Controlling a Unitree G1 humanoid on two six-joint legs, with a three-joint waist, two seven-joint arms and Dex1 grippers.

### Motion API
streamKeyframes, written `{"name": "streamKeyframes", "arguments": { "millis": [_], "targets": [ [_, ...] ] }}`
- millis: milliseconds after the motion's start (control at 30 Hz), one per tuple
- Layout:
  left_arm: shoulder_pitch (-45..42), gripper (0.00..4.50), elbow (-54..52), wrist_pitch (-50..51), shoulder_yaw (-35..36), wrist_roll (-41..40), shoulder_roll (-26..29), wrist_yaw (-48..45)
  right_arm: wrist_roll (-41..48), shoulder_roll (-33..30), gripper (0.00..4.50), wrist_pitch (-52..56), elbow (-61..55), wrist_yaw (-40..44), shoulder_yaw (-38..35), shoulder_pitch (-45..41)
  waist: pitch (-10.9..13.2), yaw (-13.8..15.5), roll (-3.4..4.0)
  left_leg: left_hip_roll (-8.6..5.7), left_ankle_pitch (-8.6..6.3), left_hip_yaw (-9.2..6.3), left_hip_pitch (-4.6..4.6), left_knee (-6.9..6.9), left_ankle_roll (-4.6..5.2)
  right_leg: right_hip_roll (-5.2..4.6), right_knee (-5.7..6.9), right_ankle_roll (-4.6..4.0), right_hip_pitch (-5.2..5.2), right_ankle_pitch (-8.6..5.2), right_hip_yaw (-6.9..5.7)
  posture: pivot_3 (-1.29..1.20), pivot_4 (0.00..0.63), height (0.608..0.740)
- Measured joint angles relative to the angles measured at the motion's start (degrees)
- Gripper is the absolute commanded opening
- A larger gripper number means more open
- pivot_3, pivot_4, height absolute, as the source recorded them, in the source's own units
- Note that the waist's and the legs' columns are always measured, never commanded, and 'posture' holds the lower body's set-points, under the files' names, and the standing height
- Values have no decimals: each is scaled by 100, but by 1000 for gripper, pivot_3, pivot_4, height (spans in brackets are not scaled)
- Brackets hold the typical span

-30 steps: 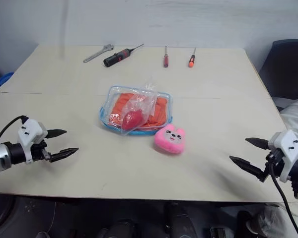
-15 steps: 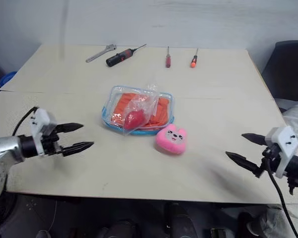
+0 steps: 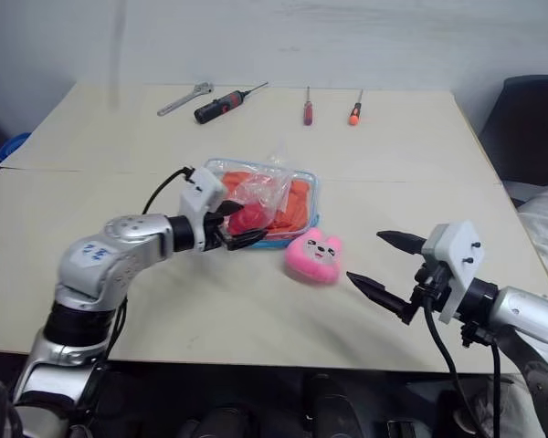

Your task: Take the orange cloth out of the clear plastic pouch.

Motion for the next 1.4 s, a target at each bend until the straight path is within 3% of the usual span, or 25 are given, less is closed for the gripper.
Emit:
{"name": "streamKeyframes", "arguments": {
  "millis": [200,433,933,1033,1300,1400],
  "targets": [
    [79,4481,-31,-382,312,-22,-134,-102,3,1,4500,-1,-27,-149,22,137,0,-12,0,5,-1,-1,0,7,-2,0,2,-1,-2,0,-2,0,150,740],
    [350,4481,-237,-457,813,-118,98,-172,45,1,4500,-5,-108,-209,-42,287,0,11,1,2,-2,-5,0,18,-3,-3,4,0,1,0,-2,0,150,740],
    [-715,4481,2318,-1707,-217,1076,-817,-177,242,-112,4500,105,-137,-284,-53,39,0,112,0,2,-3,-10,-4,22,-1,-3,-1,2,1,1,-14,0,150,740],
    [-731,3886,2550,-1779,-288,1277,-920,-147,256,-112,4500,121,-139,-297,-53,30,0,115,0,2,-3,-11,-4,22,-1,-4,-2,3,0,1,-14,0,150,740],
    [-668,1658,2518,-1872,-202,1392,-964,-199,254,-112,4500,122,-148,-312,-53,41,0,120,0,2,-3,-17,-2,22,-1,-9,-3,3,0,1,-20,0,150,740],
    [-593,1108,2405,-1882,-104,1387,-963,-197,245,-112,4500,118,-147,-303,-46,36,0,117,0,2,-3,-19,-2,22,-1,-9,-4,3,-1,2,-22,0,150,740]
  ]
}}
